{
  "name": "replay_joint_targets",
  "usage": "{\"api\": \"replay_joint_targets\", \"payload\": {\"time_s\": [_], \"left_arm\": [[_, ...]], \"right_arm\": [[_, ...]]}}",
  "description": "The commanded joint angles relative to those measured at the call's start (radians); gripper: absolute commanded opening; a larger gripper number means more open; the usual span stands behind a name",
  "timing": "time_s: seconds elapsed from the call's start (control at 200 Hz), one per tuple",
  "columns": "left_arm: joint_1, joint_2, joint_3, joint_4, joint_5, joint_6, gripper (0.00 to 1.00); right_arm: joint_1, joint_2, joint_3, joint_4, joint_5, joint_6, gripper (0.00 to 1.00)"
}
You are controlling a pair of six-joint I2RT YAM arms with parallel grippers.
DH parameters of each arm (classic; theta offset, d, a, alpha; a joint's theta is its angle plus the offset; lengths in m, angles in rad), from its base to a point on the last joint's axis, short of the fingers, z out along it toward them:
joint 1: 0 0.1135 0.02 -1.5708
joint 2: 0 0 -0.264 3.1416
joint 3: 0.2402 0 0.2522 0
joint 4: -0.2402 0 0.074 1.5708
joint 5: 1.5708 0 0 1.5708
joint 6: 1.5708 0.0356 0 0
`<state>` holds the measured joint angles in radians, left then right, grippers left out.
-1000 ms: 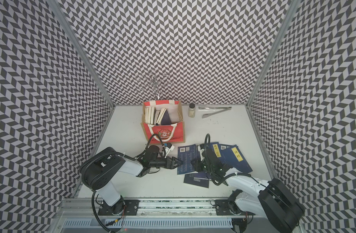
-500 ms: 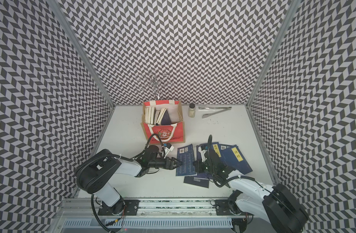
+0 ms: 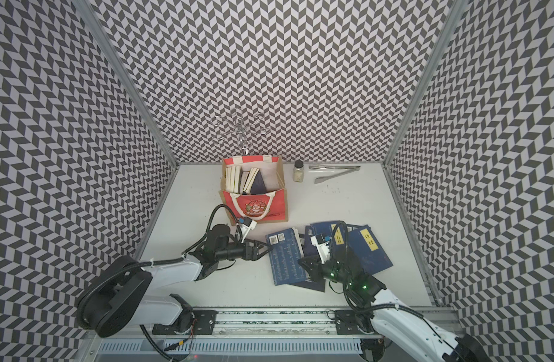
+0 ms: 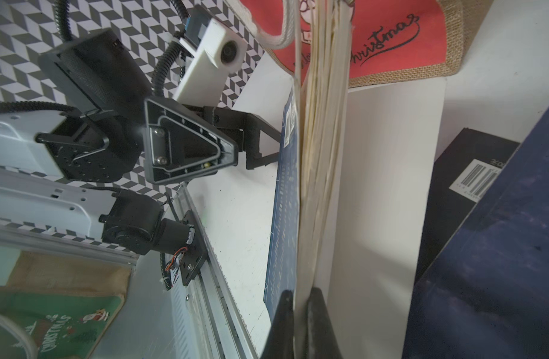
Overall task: Put the books into the canvas bag
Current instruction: Pick up the book from the book.
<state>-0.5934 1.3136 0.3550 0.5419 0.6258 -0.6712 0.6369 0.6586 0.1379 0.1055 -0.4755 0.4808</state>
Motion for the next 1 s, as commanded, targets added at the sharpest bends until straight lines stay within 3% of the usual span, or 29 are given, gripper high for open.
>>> {"api": "replay_joint_targets", "payload": {"time_s": [0.0,0.265,0.476,0.716,0.806,0.876,0.991], "left_arm": [[-0.001,-0.068,-0.018,0.013,0.02,0.0,0.93],[0.0,-0.16,0.058,-0.244,0.014,-0.015,0.81],[0.019,-0.224,0.186,-0.552,-0.016,0.071,0.81],[0.04,-0.234,0.259,-0.638,0.151,0.129,0.71],[0.04,-0.234,0.314,-0.764,0.126,0.207,0.74],[0.046,-0.238,0.346,-0.844,0.068,0.238,0.82],[0.072,-0.248,0.384,-0.906,0.077,0.267,0.94]], "right_arm": [[-0.003,0.0,0.011,0.109,-0.085,-0.05,0.0],[-0.005,0.057,0.075,0.126,-0.268,-0.139,0.0],[-0.003,0.109,0.075,0.179,-0.386,-0.159,0.0],[-0.003,0.056,0.075,0.157,-0.352,-0.141,0.0],[-0.004,0.039,0.075,0.161,-0.342,-0.133,0.0],[-0.005,0.02,0.075,0.164,-0.332,-0.124,0.0],[-0.008,0.006,0.075,0.162,-0.295,-0.115,0.0]]}}
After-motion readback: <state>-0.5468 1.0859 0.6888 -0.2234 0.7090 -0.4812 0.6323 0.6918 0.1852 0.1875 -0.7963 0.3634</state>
